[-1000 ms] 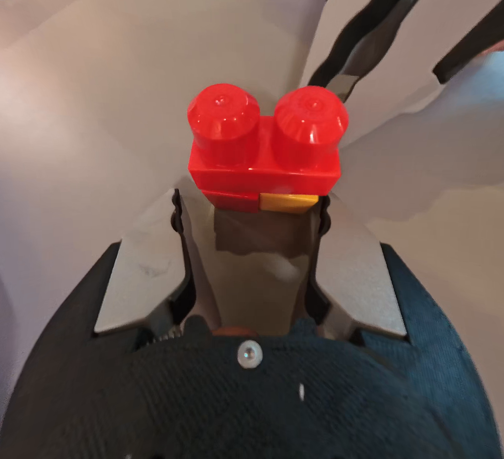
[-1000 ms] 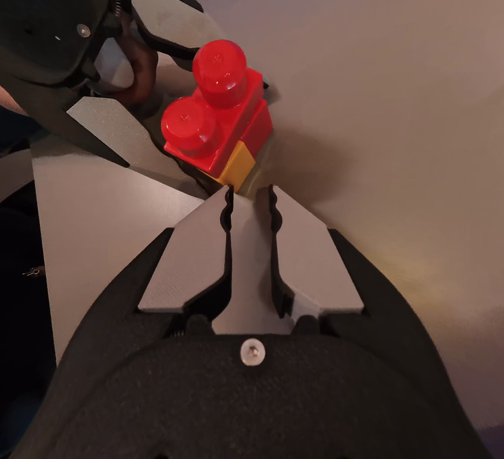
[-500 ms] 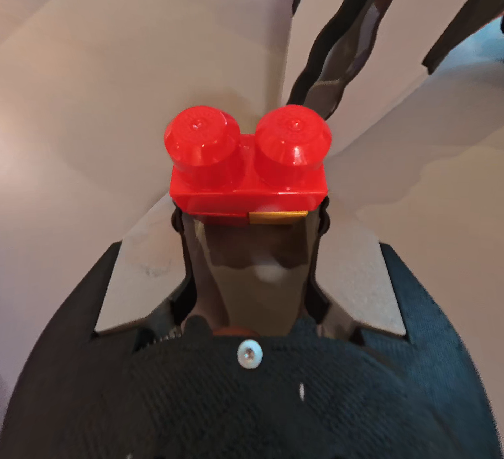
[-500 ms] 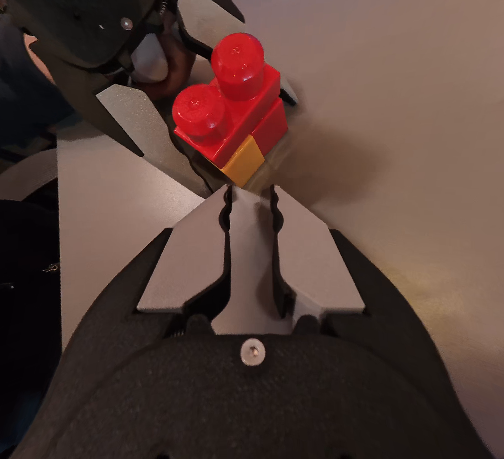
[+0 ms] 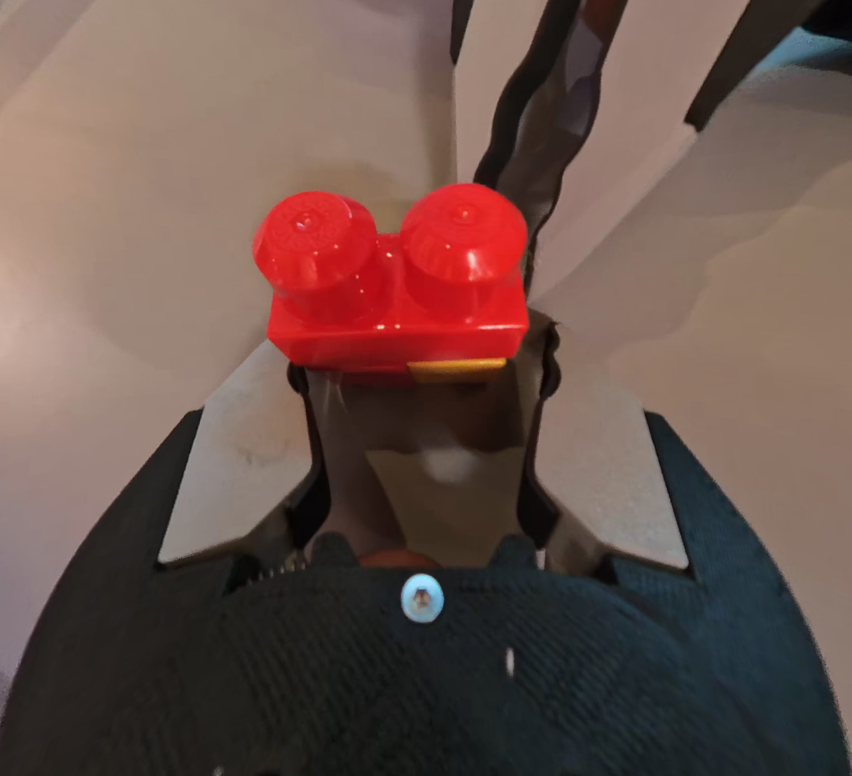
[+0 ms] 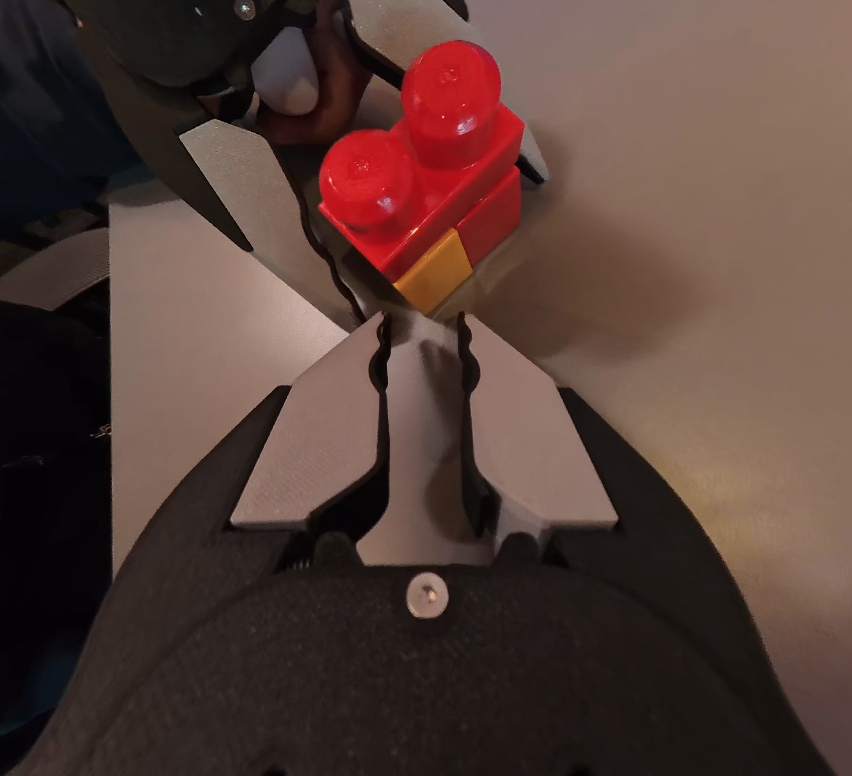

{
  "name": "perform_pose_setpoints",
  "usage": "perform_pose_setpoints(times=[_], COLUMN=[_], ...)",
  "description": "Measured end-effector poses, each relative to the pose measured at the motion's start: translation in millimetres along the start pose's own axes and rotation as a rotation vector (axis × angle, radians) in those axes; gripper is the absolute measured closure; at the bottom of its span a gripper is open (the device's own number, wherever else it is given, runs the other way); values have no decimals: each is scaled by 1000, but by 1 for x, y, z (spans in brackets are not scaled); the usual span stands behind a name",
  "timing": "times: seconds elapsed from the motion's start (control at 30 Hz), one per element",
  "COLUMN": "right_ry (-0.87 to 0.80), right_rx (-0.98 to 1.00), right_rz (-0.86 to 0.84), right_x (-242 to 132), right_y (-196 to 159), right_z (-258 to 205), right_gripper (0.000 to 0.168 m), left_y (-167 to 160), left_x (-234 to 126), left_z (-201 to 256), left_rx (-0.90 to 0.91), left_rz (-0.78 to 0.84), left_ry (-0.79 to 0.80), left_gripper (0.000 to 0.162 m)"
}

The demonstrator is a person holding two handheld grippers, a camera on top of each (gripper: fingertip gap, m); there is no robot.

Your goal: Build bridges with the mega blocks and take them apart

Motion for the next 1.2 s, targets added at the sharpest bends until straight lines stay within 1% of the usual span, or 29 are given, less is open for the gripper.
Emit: perform_pose_setpoints(times=[0.27, 0.37, 0.73, 0.93, 1.2], right_ry=[-26, -29, -42, -54, -67], right_rx=[-13, -12, 13, 19, 13], right_rz=[56, 53, -12, 10, -1], right_x=[-15, -13, -4, -7, -4], right_y=[7, 6, -5, -2, -3], right_z=[-1, -1, 6, 7, 7], right_gripper=[141, 141, 140, 141, 141], left_y=[-2, -3, 0, -2, 0], left_x=[-4, -6, 0, -2, 1], left_z=[-7, -12, -13, -10, -4], left_rx=[-3, 11, 21, 9, -22], left_rz=[4, 8, 4, 4, -3], left_ry=[31, 39, -26, -18, 4], left_gripper=[59, 59, 62, 64, 62])
Point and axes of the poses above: each gripper's, where its closed fingertips meet, x out along the fingers, y out of its top, z = x × y across the jaws, the point moved 7 cm from there along -x, back along the fingers, and after that the axes turned 13 degrees about z, right-handed, at the moved point
